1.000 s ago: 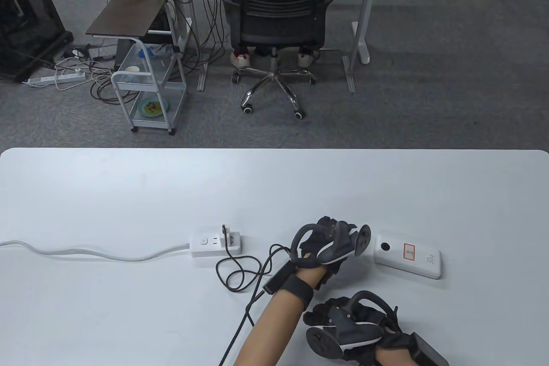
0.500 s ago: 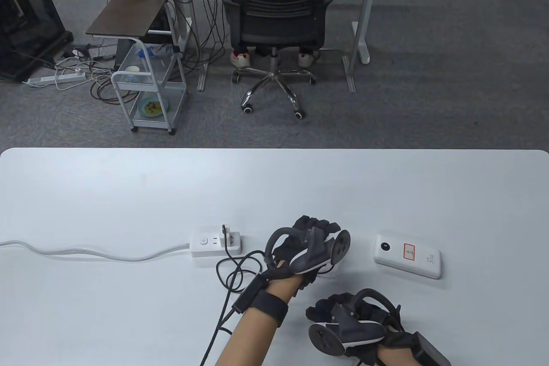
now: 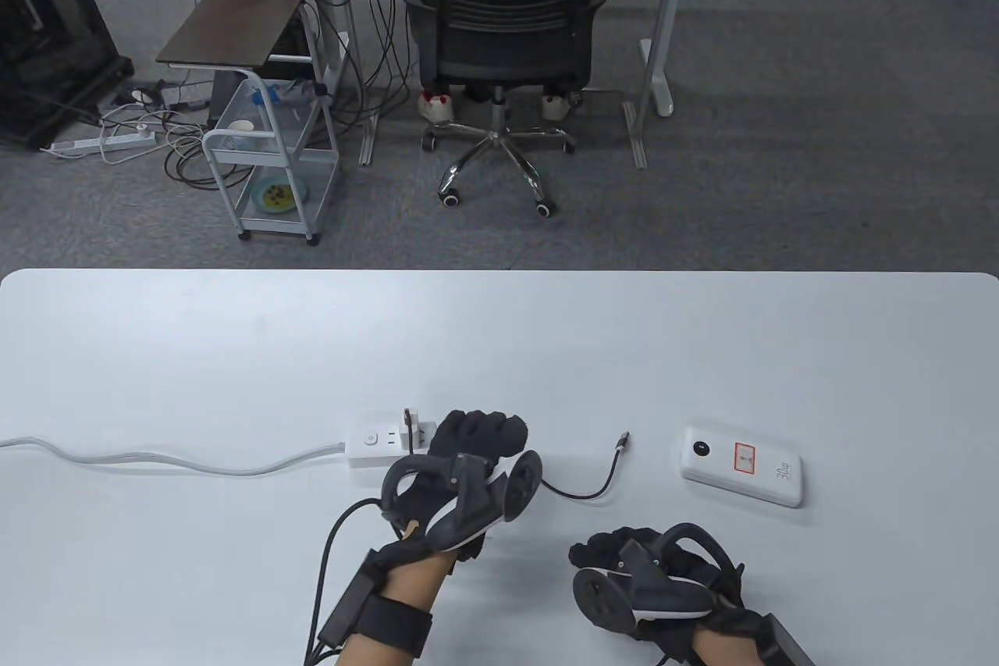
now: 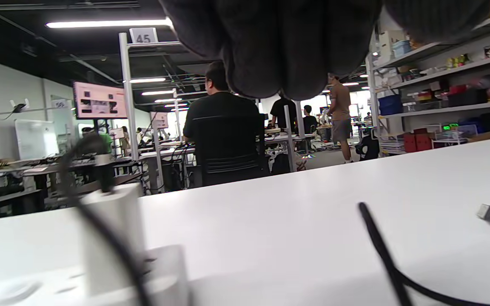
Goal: Unplug the charger and disconnect the battery pack
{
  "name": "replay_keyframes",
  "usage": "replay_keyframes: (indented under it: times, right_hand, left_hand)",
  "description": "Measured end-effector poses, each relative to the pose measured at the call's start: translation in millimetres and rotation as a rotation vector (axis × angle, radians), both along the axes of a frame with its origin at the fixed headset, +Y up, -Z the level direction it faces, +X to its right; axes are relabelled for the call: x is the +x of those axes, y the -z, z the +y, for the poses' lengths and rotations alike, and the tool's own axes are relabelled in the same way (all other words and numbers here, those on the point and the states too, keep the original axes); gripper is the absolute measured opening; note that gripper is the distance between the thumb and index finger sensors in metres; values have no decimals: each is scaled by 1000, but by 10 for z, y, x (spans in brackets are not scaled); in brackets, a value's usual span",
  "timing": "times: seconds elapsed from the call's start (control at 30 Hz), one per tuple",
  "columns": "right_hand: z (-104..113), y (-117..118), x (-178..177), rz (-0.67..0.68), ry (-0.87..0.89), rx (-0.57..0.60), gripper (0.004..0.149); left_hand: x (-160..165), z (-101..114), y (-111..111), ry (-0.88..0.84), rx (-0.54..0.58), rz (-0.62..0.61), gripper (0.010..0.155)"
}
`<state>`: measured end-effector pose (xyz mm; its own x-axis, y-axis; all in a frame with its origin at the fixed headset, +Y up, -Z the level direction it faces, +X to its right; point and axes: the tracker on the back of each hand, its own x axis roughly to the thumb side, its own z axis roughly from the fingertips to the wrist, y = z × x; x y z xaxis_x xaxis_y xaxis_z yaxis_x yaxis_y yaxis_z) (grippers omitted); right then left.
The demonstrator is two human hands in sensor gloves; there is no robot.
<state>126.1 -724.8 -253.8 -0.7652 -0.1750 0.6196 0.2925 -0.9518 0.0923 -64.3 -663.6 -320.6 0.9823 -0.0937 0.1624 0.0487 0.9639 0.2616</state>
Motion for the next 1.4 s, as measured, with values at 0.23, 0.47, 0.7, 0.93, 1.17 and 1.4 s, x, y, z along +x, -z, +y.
replay_keyframes:
  times: [0.23, 0.47, 0.7, 0.93, 1.17, 1.4]
  right_hand:
    - [-18, 38, 37, -18, 10, -19, 73]
    - [-4, 33, 29, -19, 3, -24, 73]
    - [-72, 6, -12, 2, -49, -18, 73]
    - [-58, -16, -31, 29, -36, -24, 73]
    - [-101, -90, -101, 80, -79, -5, 73]
    - [-143, -77, -127, 77, -113, -13, 73]
  left_hand:
    - [-638, 92, -48, -95, 6, 112, 56]
    - [-1135, 4, -11, -53, 22, 240, 56]
    - [-1412, -187, 151, 55, -158, 334, 69]
    - [-1400, -409, 384, 49, -243, 334, 77]
    - [-1439, -641, 592, -28, -389, 305, 82]
    - [-1412, -758, 697, 54, -461, 286, 91]
